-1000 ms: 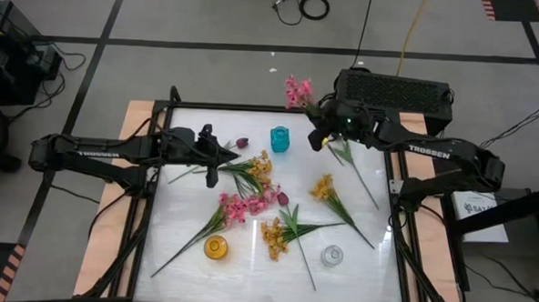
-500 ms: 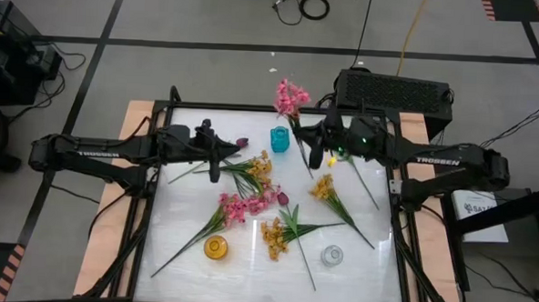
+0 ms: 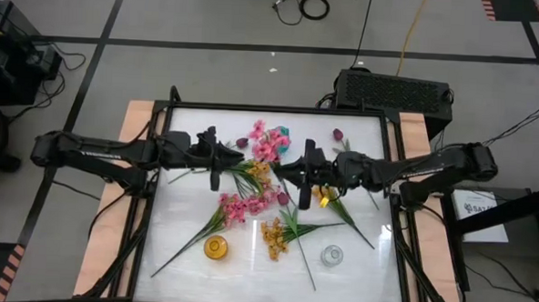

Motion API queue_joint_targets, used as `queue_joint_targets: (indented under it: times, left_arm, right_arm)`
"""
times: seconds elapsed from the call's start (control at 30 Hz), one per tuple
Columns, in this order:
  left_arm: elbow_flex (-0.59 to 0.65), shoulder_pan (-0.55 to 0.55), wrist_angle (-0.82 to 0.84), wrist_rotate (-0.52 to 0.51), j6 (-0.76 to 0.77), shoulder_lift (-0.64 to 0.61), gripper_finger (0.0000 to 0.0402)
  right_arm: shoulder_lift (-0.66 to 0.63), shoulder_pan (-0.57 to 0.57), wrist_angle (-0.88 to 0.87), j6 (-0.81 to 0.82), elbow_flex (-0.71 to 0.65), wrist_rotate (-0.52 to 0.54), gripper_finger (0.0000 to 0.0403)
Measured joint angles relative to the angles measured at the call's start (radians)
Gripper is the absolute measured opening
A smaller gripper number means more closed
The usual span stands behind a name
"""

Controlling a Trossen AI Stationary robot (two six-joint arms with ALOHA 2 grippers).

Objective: Sort flowers into vase by color
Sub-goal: Put the top pink flowers into the blue vase

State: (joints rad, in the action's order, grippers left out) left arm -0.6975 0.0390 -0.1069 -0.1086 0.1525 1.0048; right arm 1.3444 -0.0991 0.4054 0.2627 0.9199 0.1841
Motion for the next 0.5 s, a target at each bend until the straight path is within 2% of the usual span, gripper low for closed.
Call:
queue_joint_targets:
  times: [0.23,0.5]
  left_arm:
    - [0.000,-0.046,-0.220,0.004,0.000,0.112,0.0149]
    - [0.000,-0.092,-0.432,0.008,0.000,0.228,0.0196]
  right_arm:
    - [0.041,-0.006,0.108,0.001,0.000,0.005,0.0015]
    - [0.041,-0.006,0.149,-0.005,0.000,0.004,0.0015]
